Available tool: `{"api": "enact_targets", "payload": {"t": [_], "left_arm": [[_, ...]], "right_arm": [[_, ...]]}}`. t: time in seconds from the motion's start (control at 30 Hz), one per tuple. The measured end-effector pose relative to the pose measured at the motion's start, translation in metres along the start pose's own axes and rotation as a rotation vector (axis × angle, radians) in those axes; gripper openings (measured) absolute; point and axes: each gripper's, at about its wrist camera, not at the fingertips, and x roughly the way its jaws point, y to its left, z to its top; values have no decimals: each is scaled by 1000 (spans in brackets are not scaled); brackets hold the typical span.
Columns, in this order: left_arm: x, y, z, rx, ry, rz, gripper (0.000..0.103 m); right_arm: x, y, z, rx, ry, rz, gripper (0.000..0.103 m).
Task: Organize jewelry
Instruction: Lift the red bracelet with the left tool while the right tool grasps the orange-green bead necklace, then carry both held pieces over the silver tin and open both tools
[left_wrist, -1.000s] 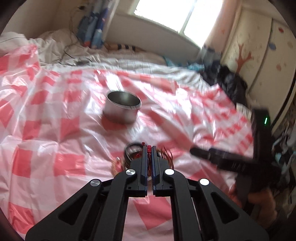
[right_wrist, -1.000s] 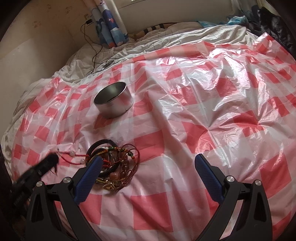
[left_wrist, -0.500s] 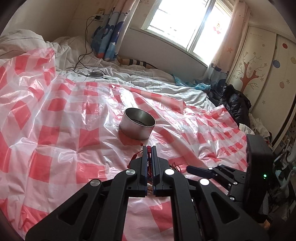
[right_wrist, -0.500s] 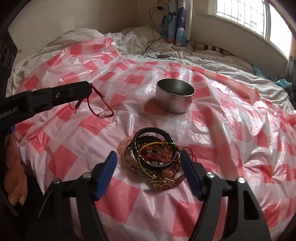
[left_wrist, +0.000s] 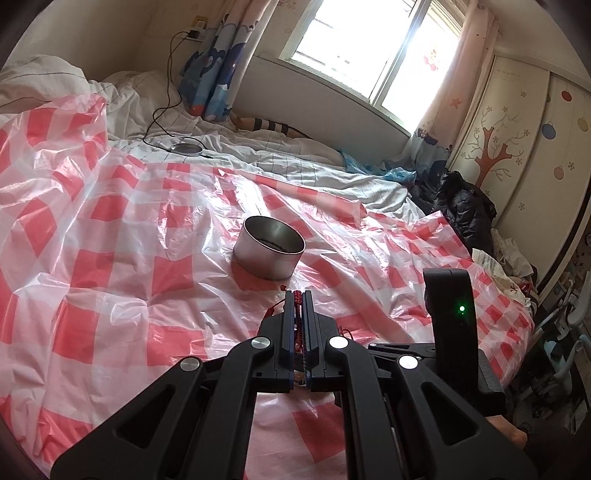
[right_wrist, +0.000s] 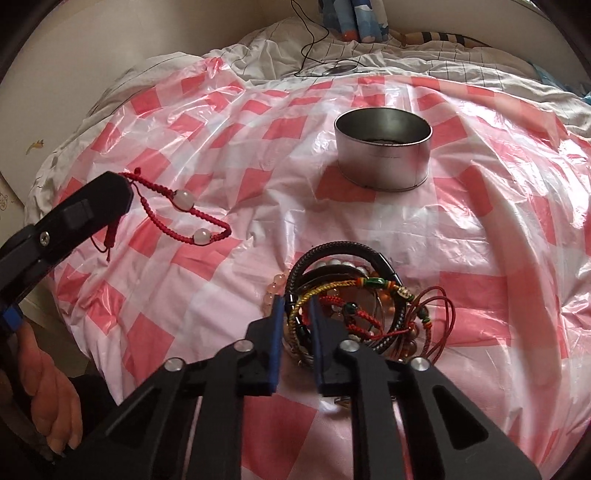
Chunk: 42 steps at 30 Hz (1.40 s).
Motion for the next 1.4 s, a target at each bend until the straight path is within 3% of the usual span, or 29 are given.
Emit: {"api": "enact_targets", "payload": {"t": [0.1,0.43,0.63,0.77,0.87,1.1,1.4], "left_arm": [[0,0,0,-2,4,-1,3],[3,-4,-2,0,10,12,3],[4,-9,-5,36,12,25,3],[6,-10,-5,39,20,26,3],[7,-10,-5,35,25,23,3],[9,-10,-5,36,30,8,3],[16,-15,-6,38,49,-21,3]], "right_arm": [[-5,-6,0,39,-23,42,7],[-49,-56,2,304,-221,347,5],[-84,-68,0,348,-373,493,5],[-95,-75,-1,372,-429,575,5],[-96,-76,0,379,-427,643,5],[-94,-63,1,325,-384,654,5],[-94,-80,-3,389,-413,716,5]]}}
